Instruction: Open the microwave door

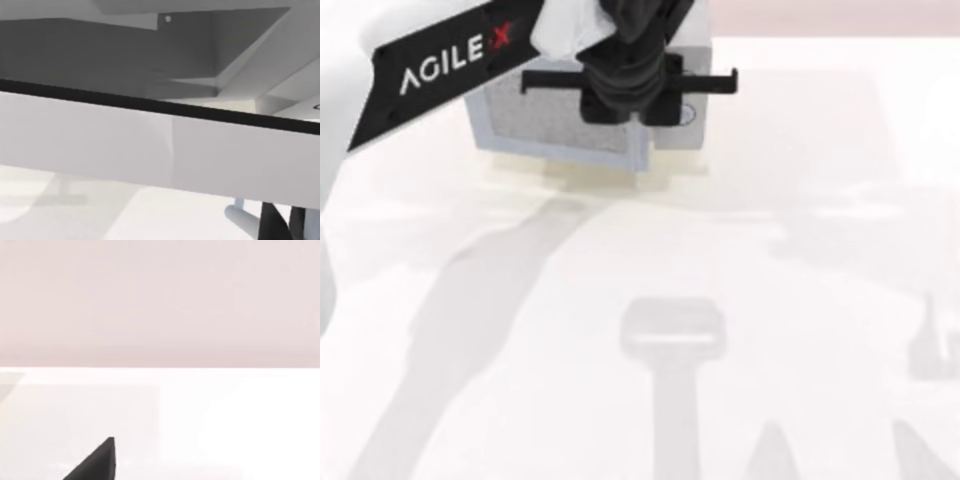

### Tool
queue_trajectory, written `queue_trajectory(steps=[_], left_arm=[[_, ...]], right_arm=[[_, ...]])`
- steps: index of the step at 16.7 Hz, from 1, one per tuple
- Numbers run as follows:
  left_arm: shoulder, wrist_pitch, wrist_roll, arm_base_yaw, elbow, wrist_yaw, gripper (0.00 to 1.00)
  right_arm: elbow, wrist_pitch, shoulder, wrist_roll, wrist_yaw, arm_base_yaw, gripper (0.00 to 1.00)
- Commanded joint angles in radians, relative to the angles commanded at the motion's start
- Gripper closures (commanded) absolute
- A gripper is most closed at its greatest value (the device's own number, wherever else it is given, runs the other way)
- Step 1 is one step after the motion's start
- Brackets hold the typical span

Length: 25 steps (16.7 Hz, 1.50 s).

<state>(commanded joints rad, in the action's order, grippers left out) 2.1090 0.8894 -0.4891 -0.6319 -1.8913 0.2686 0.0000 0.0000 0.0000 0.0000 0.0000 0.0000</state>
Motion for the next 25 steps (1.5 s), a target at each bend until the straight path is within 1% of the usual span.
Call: queue_trajectory(steps=[5,11,25], left_arm=[[-0.007,-0.009,0.006,-0.005,0.017,-0.009,1.0],[-0.089,-0.069,0.097,0.01,0.142,-0.048,1.0],[-0.096,-0.075,0.101,0.01,0.146,-0.049,1.0]], right_arm=[[0.0,0.0,0.0,0.0,0.0,0.0,0.0],[0.0,0.0,0.0,0.0,0.0,0.0,0.0],[0.0,0.0,0.0,0.0,0.0,0.0,0.0]])
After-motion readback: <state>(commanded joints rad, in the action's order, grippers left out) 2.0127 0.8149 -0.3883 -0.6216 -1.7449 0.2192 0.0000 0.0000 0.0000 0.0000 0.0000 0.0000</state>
